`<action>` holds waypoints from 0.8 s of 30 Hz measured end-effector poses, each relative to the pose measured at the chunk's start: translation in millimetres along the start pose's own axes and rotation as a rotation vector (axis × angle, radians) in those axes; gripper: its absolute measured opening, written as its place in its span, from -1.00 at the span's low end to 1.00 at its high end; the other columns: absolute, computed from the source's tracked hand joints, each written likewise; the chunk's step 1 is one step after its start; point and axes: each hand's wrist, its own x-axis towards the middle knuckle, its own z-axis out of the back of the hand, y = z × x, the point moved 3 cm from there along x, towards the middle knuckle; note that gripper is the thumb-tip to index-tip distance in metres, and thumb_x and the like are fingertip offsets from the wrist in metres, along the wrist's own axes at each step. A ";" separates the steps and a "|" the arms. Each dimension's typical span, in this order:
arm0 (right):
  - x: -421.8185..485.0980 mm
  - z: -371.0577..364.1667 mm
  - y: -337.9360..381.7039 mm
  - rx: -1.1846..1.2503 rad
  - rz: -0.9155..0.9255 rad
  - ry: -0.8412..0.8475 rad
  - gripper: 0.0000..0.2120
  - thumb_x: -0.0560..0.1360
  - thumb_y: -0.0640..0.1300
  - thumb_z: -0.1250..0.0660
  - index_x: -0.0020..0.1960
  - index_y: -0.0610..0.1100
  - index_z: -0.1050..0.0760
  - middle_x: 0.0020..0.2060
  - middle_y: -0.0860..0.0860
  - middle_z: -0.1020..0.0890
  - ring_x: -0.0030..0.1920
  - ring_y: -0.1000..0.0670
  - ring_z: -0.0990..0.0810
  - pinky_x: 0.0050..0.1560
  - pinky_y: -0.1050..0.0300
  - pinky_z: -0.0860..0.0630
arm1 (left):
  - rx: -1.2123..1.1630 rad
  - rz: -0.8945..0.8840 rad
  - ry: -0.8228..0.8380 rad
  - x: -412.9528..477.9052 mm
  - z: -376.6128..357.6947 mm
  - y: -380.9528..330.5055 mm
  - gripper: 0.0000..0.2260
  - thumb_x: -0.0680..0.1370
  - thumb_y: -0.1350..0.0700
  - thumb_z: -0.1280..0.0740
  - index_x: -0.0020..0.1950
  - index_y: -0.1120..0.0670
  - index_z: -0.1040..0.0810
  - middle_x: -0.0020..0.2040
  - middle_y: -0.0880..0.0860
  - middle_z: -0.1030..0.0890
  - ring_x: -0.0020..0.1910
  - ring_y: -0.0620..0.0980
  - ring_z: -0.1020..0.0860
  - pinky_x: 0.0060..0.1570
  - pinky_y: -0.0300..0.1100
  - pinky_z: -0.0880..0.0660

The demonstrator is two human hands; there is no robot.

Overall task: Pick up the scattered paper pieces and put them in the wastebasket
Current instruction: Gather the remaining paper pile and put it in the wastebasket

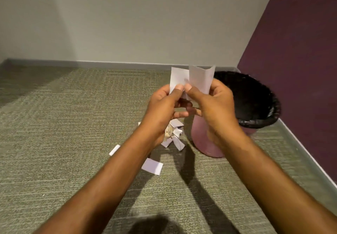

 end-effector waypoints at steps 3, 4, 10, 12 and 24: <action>12.6 34.5 24.7 -0.035 -0.020 -0.070 -0.74 0.58 -0.16 -0.54 0.25 -0.10 -0.65 0.03 -0.05 -0.79 -0.08 -0.06 -0.81 -0.24 0.14 -0.66 | 0.017 0.010 0.077 12.9 -33.4 -14.6 -0.80 0.75 0.08 -0.29 0.27 0.14 -0.63 -0.03 0.10 -0.74 -0.09 0.04 -0.70 -0.06 -0.09 -0.70; 17.1 46.7 30.2 -0.056 -0.026 -0.098 -0.76 0.58 -0.16 -0.54 0.23 -0.10 -0.65 0.01 -0.04 -0.79 -0.15 -0.04 -0.80 -0.28 0.14 -0.65 | 0.024 0.031 0.094 18.2 -44.1 -17.4 -0.82 0.74 0.09 -0.30 0.23 0.15 -0.62 -0.05 0.11 -0.73 -0.10 0.04 -0.70 -0.03 -0.07 -0.71; 41.0 112.1 30.6 -0.189 -0.099 -0.221 -0.75 0.61 -0.26 -0.49 0.20 -0.03 -0.55 -0.02 0.01 -0.72 -0.21 0.04 -0.71 -0.22 0.03 -0.69 | 0.085 0.235 0.143 37.8 -99.7 -9.3 -0.78 0.72 0.02 -0.32 0.29 0.11 -0.59 0.13 0.16 -0.70 0.05 0.13 -0.73 0.04 0.01 -0.72; 48.4 131.8 20.6 -0.292 -0.134 -0.253 -0.69 0.58 -0.26 -0.52 0.24 -0.04 -0.53 0.05 -0.04 -0.70 -0.07 -0.04 -0.70 -0.17 -0.04 -0.71 | 0.106 0.260 0.134 36.7 -108.5 -2.4 -0.82 0.71 0.00 -0.34 0.20 0.07 -0.61 0.20 0.18 -0.68 0.08 0.14 -0.71 0.03 -0.01 -0.72; 47.7 134.2 -4.0 -0.518 0.065 -0.313 -0.62 0.55 -0.16 -0.55 0.33 0.04 -0.60 0.25 0.11 -0.65 0.29 0.06 -0.61 0.37 -0.08 -0.58 | -0.009 0.160 0.040 16.2 -69.3 24.5 -0.82 0.71 0.19 -0.33 0.29 0.14 -0.64 0.21 0.16 -0.70 0.10 0.13 -0.76 0.19 0.09 -0.69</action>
